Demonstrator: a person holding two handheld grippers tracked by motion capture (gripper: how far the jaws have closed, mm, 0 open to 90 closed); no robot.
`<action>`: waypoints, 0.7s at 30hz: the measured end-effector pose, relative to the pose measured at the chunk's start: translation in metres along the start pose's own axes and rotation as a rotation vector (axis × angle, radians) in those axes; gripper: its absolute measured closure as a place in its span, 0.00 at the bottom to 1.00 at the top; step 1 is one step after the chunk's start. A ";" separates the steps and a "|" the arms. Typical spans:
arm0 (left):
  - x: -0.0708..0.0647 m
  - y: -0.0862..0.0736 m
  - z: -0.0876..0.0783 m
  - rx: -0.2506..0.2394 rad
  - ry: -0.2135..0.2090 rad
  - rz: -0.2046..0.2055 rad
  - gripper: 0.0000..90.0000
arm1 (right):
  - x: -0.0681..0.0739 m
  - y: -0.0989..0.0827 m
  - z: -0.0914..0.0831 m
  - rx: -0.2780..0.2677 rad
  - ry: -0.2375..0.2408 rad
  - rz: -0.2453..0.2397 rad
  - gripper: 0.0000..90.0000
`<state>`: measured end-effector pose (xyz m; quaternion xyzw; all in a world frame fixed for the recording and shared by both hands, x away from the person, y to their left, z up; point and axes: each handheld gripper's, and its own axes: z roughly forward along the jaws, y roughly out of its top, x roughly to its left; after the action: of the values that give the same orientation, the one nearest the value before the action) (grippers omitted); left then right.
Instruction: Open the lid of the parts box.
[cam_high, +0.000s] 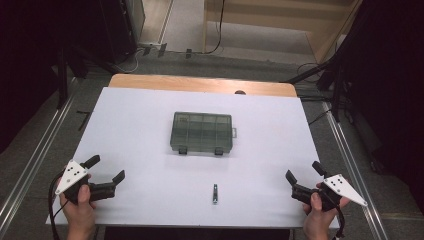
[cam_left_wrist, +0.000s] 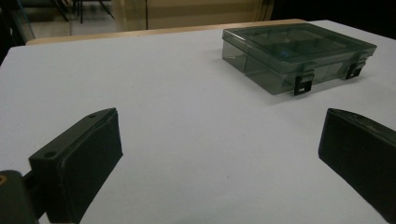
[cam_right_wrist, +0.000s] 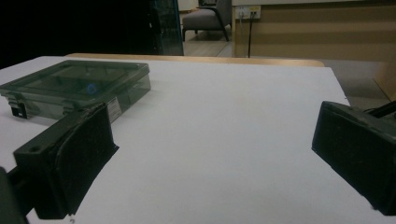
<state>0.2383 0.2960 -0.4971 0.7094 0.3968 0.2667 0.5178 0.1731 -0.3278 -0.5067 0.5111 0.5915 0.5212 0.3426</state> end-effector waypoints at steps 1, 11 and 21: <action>0.000 0.000 0.000 0.000 0.000 0.000 0.00 | 0.000 0.000 0.000 0.000 0.000 0.000 0.00; -0.006 0.005 0.000 -0.003 -0.002 0.017 0.00 | 0.002 0.004 0.000 -0.004 0.012 -0.004 0.00; -0.018 0.012 0.007 0.001 -0.029 0.025 0.00 | 0.008 0.007 0.005 0.003 0.032 -0.002 0.00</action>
<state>0.2373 0.2755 -0.4876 0.7183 0.3805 0.2627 0.5199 0.1772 -0.3194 -0.4995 0.5027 0.5979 0.5283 0.3328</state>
